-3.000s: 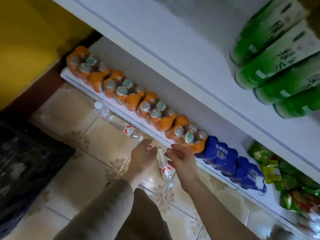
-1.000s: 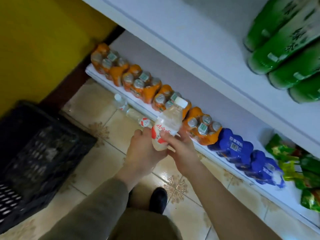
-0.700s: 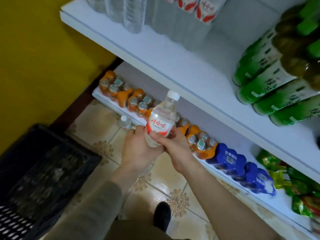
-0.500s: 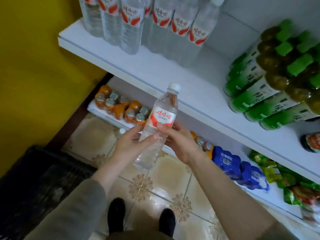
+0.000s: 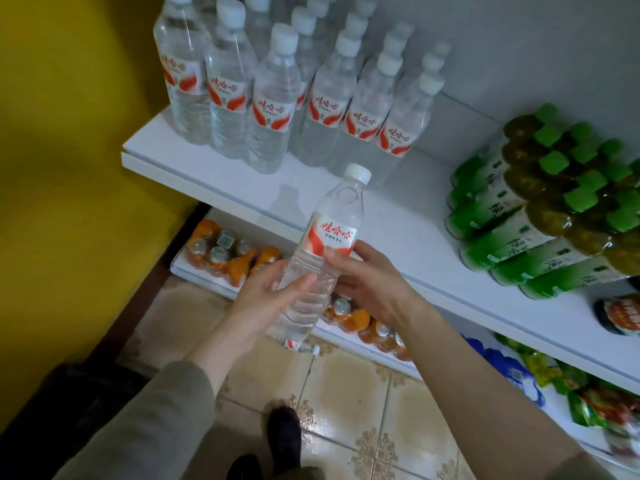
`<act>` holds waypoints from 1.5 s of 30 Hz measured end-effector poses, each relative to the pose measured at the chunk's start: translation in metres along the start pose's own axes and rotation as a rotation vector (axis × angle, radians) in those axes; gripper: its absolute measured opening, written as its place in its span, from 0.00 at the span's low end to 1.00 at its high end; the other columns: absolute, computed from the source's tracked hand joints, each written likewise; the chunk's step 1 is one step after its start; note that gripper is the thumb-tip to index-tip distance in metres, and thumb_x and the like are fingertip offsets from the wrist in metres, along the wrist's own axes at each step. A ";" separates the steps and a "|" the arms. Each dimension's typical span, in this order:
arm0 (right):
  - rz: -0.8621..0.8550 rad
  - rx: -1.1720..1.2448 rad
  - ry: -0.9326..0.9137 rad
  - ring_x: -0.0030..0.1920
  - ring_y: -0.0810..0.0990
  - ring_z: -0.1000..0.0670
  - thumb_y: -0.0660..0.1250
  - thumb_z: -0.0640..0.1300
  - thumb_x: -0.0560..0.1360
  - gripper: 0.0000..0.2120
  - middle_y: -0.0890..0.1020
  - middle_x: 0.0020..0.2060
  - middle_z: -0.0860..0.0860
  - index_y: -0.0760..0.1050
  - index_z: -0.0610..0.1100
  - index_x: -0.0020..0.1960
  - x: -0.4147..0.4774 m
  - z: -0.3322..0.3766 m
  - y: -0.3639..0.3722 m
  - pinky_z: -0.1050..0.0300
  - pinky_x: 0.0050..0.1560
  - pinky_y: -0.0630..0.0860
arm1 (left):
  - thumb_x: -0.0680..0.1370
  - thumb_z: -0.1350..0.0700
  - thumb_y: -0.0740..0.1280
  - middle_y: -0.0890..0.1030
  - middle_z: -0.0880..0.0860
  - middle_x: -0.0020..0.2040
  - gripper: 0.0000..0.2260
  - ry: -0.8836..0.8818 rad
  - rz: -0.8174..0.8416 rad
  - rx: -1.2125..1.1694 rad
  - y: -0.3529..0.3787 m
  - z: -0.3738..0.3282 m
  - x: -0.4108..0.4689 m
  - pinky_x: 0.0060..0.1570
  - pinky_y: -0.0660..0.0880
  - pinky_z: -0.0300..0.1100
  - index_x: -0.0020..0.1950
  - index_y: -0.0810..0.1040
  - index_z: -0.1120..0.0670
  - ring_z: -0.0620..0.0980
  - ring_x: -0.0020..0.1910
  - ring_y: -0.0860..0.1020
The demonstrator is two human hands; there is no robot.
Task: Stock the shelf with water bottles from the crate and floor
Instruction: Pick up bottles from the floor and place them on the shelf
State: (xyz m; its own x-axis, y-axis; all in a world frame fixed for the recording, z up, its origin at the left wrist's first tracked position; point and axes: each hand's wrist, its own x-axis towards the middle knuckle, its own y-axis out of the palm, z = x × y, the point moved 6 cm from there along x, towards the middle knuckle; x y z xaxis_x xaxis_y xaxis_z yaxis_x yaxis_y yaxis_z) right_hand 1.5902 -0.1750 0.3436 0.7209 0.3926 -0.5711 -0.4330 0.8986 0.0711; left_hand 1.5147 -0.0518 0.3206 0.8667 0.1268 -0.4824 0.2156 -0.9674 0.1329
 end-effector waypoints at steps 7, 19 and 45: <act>-0.111 -0.025 -0.218 0.55 0.81 0.45 0.75 0.37 0.66 0.28 0.81 0.54 0.43 0.70 0.41 0.63 0.040 0.068 -0.015 0.50 0.57 0.78 | 0.73 0.51 0.69 0.81 0.47 0.56 0.17 0.234 -0.096 0.099 -0.002 -0.058 0.057 0.49 0.75 0.34 0.61 0.76 0.51 0.43 0.53 0.79; -0.115 -0.208 -0.472 0.44 0.82 0.62 0.73 0.31 0.67 0.28 0.82 0.46 0.55 0.71 0.46 0.64 0.119 0.125 -0.003 0.68 0.42 0.78 | 0.75 0.46 0.65 0.75 0.62 0.64 0.25 0.146 -0.452 0.177 -0.021 -0.083 0.140 0.64 0.68 0.51 0.63 0.73 0.63 0.59 0.63 0.73; -0.178 -0.317 -0.444 0.55 0.80 0.53 0.70 0.39 0.72 0.21 0.81 0.52 0.53 0.70 0.44 0.63 0.152 0.112 0.001 0.62 0.55 0.77 | 0.79 0.49 0.57 0.75 0.63 0.59 0.20 0.106 -0.378 0.266 -0.015 -0.095 0.167 0.61 0.69 0.48 0.62 0.71 0.63 0.59 0.60 0.73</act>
State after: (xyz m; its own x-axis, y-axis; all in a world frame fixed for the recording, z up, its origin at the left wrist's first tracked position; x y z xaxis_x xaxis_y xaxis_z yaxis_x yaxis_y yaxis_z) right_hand 1.7599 -0.0920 0.3480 0.9262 0.3466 -0.1487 -0.3757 0.8827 -0.2822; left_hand 1.6985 0.0050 0.3204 0.7938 0.4889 -0.3618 0.4136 -0.8701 -0.2682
